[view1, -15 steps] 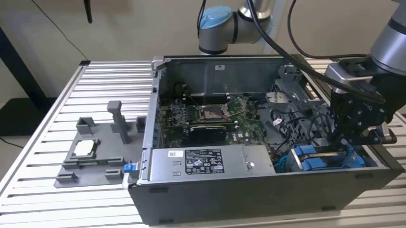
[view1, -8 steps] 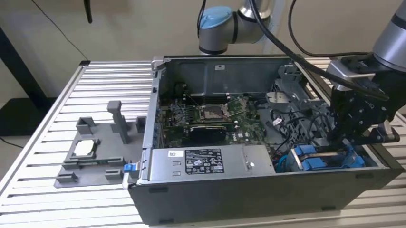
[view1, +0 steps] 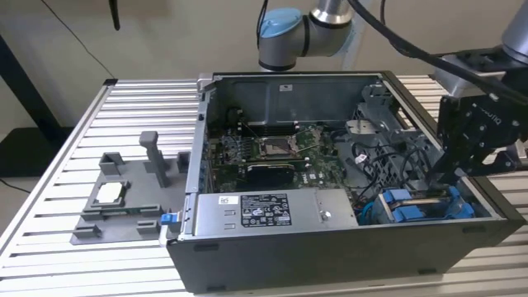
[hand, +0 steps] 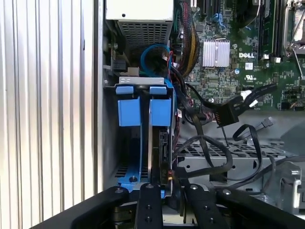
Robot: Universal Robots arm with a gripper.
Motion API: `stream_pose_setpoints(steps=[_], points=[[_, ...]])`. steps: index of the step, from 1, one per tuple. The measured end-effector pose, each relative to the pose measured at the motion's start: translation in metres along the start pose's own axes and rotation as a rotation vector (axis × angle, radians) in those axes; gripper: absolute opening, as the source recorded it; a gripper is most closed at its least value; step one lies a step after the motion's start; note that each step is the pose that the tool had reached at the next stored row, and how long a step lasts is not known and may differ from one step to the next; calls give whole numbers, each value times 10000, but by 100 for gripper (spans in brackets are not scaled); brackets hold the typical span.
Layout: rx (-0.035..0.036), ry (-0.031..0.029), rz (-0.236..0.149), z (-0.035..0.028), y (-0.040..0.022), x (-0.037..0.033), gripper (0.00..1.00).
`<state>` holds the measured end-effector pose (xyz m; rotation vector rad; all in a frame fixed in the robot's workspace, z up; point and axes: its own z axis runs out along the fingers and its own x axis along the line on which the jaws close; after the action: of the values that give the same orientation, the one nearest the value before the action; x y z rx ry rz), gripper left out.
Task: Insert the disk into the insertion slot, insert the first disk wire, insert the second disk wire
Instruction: 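Insert the first disk wire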
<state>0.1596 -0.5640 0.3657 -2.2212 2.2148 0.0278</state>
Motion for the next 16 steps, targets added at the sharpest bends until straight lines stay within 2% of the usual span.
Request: stream_pose_setpoints(steps=[4, 8, 12, 16], points=[[0, 2, -1, -143, 9, -9, 27], [0, 1, 0, -240, 36, -48, 27], [0, 1, 0, -304, 79, -96, 27], [6, 4, 0, -324, 154, -160, 27]])
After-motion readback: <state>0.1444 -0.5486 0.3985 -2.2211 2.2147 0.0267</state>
